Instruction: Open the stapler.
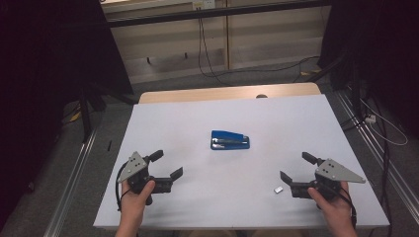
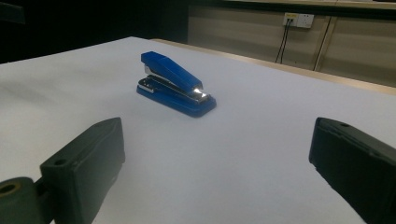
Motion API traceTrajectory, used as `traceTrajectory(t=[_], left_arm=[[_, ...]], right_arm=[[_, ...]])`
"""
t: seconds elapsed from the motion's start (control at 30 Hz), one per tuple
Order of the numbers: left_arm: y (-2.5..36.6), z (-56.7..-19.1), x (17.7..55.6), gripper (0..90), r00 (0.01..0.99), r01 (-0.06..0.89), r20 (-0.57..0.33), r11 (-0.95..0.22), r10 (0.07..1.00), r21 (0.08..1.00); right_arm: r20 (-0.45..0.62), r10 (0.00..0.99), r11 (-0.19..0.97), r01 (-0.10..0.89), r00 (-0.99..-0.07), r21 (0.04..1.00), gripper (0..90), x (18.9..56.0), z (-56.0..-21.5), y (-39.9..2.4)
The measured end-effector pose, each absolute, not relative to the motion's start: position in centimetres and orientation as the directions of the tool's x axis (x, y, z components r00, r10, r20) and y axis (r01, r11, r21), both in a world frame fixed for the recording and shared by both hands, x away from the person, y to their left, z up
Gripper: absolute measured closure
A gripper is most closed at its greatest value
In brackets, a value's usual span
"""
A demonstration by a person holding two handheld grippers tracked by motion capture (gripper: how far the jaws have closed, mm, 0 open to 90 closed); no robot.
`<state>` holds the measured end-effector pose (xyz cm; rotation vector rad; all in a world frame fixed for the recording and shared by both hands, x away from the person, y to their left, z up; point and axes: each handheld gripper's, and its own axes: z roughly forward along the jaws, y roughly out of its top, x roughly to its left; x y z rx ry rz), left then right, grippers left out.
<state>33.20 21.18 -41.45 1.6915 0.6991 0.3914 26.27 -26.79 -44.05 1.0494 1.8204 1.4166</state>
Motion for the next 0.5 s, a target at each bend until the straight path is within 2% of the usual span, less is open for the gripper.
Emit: traceTrajectory(t=[0.5], left_arm=[[19.1,-41.6,34.6,2.5,0.778,0.265,-0.134,-0.127,0.613,0.956]], right_arm=[[0.012,0.868,0.122,0.236,-0.497,0.964,1.8,27.5,-43.8,-26.0]])
